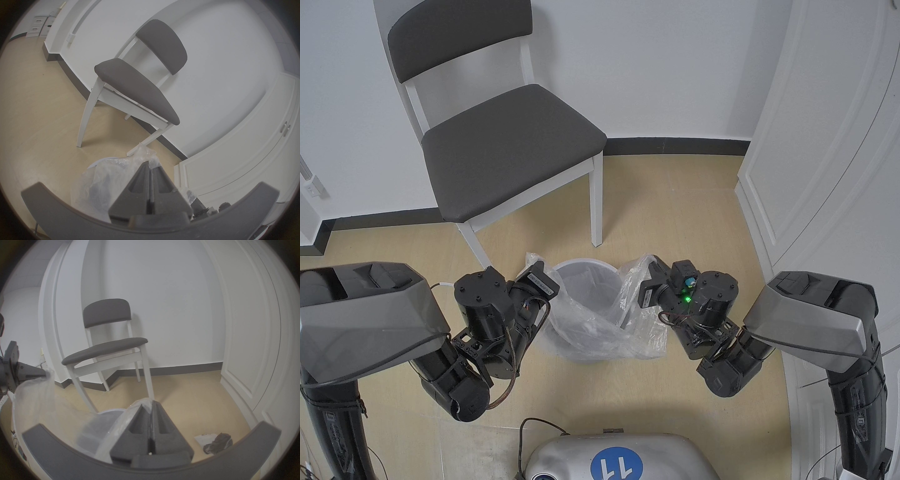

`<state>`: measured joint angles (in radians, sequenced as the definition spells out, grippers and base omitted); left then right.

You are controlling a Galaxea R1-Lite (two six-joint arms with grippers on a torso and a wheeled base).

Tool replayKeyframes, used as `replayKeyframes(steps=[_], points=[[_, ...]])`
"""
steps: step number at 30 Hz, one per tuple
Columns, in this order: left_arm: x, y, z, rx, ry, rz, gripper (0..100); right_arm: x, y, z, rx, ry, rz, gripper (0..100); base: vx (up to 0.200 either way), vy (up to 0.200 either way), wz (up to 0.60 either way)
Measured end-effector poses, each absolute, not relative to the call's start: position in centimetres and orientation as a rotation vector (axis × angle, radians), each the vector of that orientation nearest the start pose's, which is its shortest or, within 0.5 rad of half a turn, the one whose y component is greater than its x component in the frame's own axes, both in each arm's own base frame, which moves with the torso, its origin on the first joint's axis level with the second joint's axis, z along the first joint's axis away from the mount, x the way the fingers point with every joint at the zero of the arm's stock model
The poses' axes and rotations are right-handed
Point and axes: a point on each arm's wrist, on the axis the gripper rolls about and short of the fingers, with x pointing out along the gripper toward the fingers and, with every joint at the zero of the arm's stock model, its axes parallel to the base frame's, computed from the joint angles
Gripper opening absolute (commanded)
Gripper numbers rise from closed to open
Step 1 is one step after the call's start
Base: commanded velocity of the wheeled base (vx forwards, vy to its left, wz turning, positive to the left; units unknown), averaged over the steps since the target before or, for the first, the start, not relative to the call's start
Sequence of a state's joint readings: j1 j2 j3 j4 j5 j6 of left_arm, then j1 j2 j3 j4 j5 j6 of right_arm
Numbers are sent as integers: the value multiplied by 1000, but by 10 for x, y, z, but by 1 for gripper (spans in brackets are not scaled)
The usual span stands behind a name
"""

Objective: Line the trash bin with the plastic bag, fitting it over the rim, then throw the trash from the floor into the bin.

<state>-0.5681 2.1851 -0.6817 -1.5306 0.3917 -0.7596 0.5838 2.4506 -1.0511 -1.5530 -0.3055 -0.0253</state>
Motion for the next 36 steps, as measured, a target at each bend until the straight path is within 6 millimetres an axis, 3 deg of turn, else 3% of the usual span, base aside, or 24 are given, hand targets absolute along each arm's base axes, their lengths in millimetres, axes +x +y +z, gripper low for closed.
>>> replayKeyframes(steps=[10,26,36], points=[[323,-197,79,-770,36,-193,0,383,213,49,28,-133,214,0,0,0,0],[353,-234,60,-751,92,-319,0,363,213,78,48,-176,238,0,0,0,0],[379,-202,52,-746,83,-286,0,355,233,74,70,-177,287,0,0,0,0]])
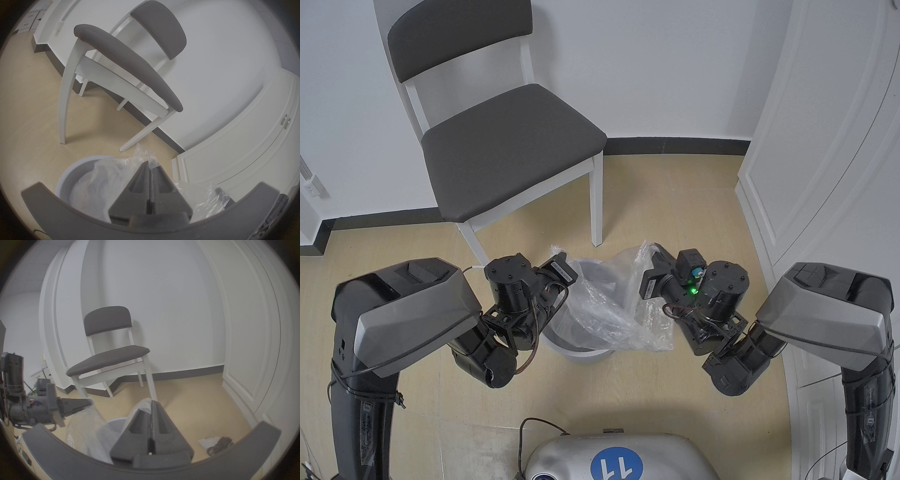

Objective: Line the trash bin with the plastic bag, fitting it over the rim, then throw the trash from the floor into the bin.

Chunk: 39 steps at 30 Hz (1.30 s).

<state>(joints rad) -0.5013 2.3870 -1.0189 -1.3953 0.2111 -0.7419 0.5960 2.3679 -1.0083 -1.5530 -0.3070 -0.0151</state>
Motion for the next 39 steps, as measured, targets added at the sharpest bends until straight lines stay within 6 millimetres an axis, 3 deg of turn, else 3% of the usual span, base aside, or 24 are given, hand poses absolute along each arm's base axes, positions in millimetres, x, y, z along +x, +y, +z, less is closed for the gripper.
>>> replayKeyframes(steps=[7,12,21,30,39], points=[[387,-189,54,-704,86,-328,0,350,259,54,102,-149,336,0,0,0,0],[390,-186,54,-637,80,-363,0,350,264,44,100,-131,345,0,0,0,0],[396,-178,44,-617,95,-350,0,352,263,37,95,-119,342,0,0,0,0],[406,-144,59,-449,85,-319,0,353,262,36,93,-116,335,0,0,0,0],[403,-139,69,-470,67,-324,0,350,257,31,99,-88,332,0,0,0,0]])
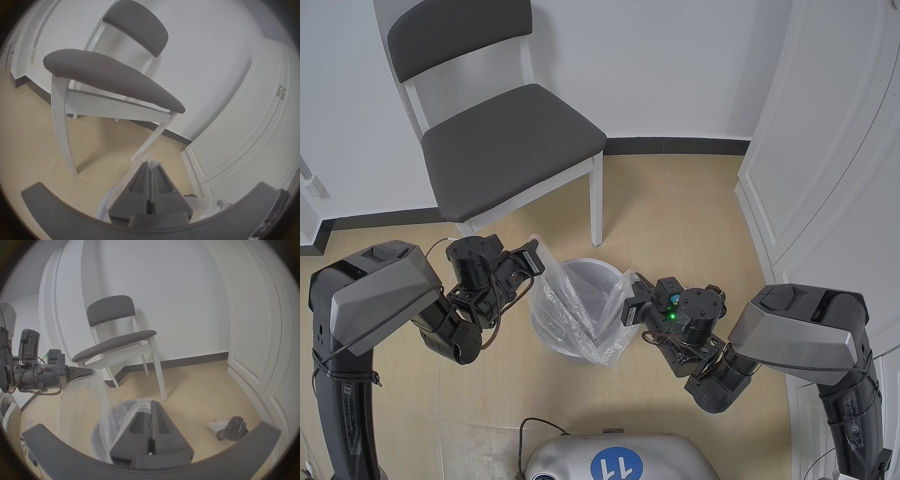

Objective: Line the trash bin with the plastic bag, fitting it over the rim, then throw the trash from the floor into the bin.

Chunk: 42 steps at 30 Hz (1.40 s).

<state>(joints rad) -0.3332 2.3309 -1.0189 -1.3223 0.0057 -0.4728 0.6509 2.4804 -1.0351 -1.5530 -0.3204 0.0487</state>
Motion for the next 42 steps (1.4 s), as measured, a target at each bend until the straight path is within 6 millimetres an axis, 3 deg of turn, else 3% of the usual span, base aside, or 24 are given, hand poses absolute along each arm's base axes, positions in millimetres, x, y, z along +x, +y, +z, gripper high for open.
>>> replayKeyframes(steps=[6,21,36,42], points=[[406,-134,69,-556,62,-310,0,349,255,30,109,-76,316,0,0,0,0],[412,-130,75,-545,28,-326,0,349,251,36,112,-84,306,0,0,0,0],[414,-106,54,-498,60,-373,0,356,223,23,-14,-43,210,0,0,0,0],[414,-108,35,-494,59,-378,0,356,211,11,-64,29,187,0,0,0,0]])
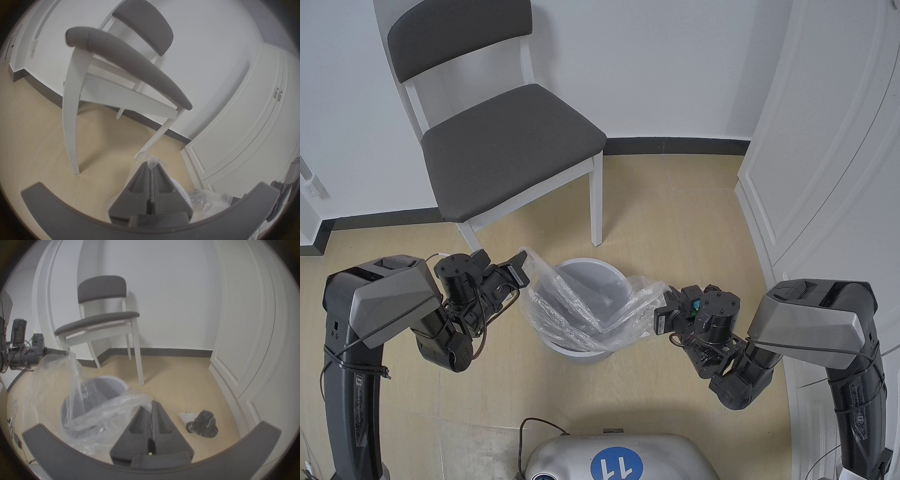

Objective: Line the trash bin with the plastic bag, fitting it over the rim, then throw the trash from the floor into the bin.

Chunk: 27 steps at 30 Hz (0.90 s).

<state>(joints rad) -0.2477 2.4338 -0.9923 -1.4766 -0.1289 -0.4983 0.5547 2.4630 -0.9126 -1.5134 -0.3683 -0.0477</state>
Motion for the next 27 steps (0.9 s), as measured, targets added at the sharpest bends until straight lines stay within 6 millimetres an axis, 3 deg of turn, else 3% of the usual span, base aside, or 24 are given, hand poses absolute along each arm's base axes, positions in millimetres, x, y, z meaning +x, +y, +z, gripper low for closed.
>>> replayKeyframes(steps=[8,17,27], points=[[416,-116,13,-497,83,-385,0,345,198,-7,-159,148,182,0,0,0,0],[425,-141,3,-503,61,-412,0,346,200,-4,-145,120,184,0,0,0,0],[440,-137,-22,-497,52,-365,0,344,211,-13,-144,119,205,0,0,0,0]])
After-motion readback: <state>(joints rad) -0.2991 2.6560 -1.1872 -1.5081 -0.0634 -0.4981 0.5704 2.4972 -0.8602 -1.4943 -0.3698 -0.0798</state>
